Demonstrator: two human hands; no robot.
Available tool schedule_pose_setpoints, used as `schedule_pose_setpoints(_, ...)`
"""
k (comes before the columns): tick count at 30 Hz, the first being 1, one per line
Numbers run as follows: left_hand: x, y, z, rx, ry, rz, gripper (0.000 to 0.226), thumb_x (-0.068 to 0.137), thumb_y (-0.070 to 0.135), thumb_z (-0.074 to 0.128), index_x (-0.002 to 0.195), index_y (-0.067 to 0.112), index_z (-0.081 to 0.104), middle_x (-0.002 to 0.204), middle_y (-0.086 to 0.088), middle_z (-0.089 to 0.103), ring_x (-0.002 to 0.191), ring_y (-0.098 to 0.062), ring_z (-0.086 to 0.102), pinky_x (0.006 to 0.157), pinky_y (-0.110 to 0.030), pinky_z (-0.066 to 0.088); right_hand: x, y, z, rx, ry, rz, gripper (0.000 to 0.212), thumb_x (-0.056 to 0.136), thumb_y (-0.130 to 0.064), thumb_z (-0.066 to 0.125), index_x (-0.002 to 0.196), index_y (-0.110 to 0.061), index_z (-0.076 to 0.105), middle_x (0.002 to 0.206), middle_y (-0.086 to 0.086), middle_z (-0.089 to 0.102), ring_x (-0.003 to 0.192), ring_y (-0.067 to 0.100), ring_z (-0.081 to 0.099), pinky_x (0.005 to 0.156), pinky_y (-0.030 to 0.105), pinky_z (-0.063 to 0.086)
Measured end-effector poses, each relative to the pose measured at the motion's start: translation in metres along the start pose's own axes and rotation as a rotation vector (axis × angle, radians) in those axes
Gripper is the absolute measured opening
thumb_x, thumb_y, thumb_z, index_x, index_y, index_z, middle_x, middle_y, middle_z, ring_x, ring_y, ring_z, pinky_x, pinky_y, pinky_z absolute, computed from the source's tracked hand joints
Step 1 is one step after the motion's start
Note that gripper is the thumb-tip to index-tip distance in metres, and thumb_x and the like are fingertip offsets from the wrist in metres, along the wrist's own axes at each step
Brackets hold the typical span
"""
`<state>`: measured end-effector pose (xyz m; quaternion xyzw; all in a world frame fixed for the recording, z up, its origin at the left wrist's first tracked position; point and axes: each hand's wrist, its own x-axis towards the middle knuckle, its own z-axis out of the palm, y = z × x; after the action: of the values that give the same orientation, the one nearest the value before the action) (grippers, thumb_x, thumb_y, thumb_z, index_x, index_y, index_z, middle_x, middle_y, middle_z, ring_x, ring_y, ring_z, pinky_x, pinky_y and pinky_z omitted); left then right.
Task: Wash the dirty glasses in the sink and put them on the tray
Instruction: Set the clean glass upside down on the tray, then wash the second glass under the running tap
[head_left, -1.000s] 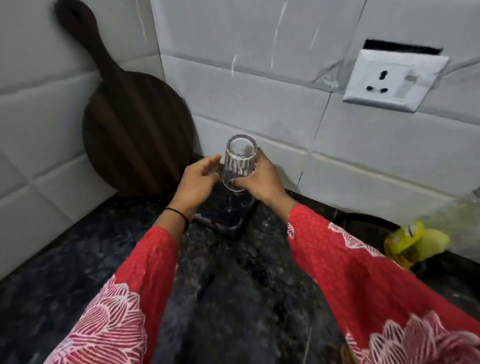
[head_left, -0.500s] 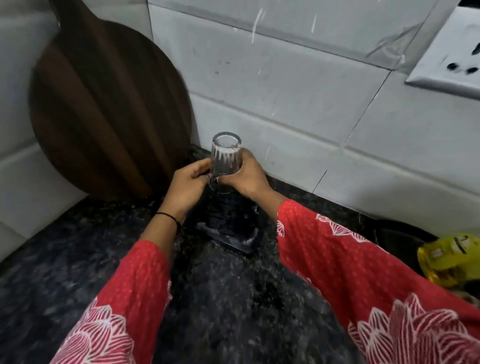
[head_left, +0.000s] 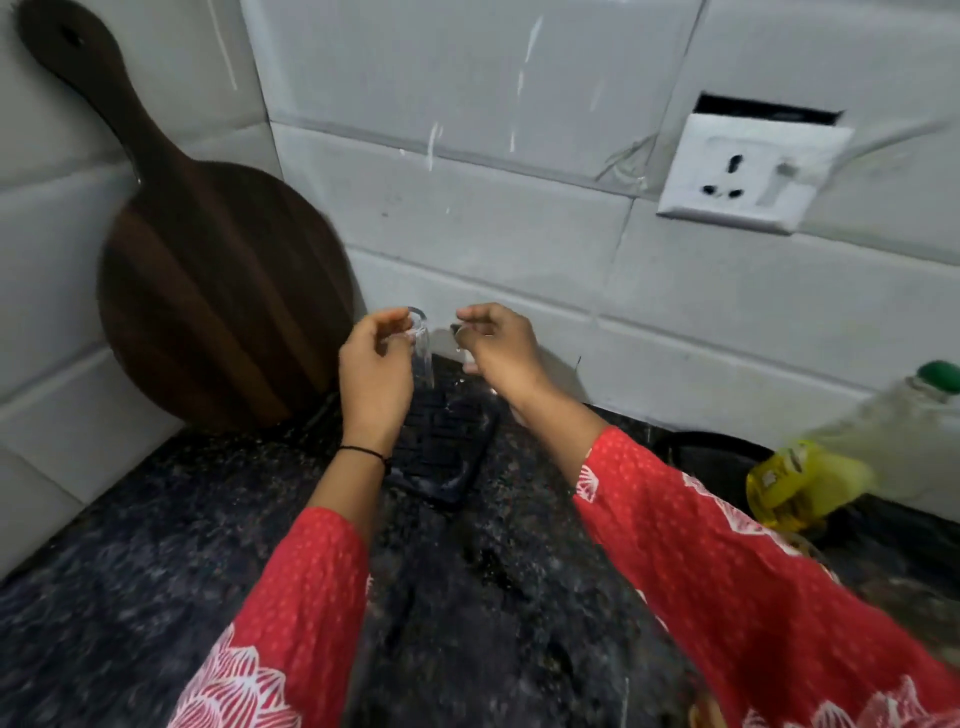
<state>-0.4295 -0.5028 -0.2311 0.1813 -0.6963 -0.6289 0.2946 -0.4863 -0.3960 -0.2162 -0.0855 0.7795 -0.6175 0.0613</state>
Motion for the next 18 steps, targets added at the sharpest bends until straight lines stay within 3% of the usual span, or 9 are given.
schedule_pose_setpoints(4,-0.071,0.066,0.015,-0.079,-0.106,0.155,0.025,0.092,-0.001,0.046,0.100,0.016,0.062,0.101,0.004,0.066,0.092,-0.008,0.067,0.087,-0.032,0.055,-0.082,-0.036,-0.067,0.179,0.004,-0.101,0.016,0.087,-0.003,0.059,0.091,-0.018,0.063,0.095,-0.001,0.065,0.091,0.012,0.063,0.071,0.031,0.057)
schedule_pose_setpoints(10,-0.199,0.099,0.028,-0.180,-0.276,0.313,0.017,0.095,0.000,0.047,0.102,0.004,0.062,0.099,-0.007,0.067,0.093,-0.021,0.067,0.085,-0.031,0.055,-0.202,-0.016,-0.166,0.324,0.179,-0.243,0.020,0.089,0.002,0.055,0.090,-0.016,0.063,0.088,0.006,0.067,0.083,0.015,0.065,0.068,0.026,0.056)
schedule_pose_setpoints(15,-0.279,0.059,0.048,-0.188,-0.441,0.236,0.018,0.094,0.007,0.052,0.109,0.013,0.060,0.107,-0.001,0.066,0.102,-0.019,0.065,0.091,-0.031,0.051,-0.279,0.053,-0.208,0.124,0.451,-0.311,0.026,0.087,0.001,0.055,0.095,-0.022,0.062,0.095,0.003,0.067,0.092,0.016,0.063,0.083,0.028,0.049)
schedule_pose_setpoints(18,-0.308,0.020,0.061,-0.075,-0.571,0.099,0.049,0.083,0.029,0.064,0.128,0.017,0.050,0.127,0.001,0.058,0.121,-0.012,0.054,0.103,-0.028,0.044,-0.304,0.096,-0.217,-0.008,0.562,-0.256,0.027,0.085,-0.002,0.051,0.104,-0.020,0.059,0.106,0.005,0.062,0.103,0.020,0.059,0.090,0.031,0.047)
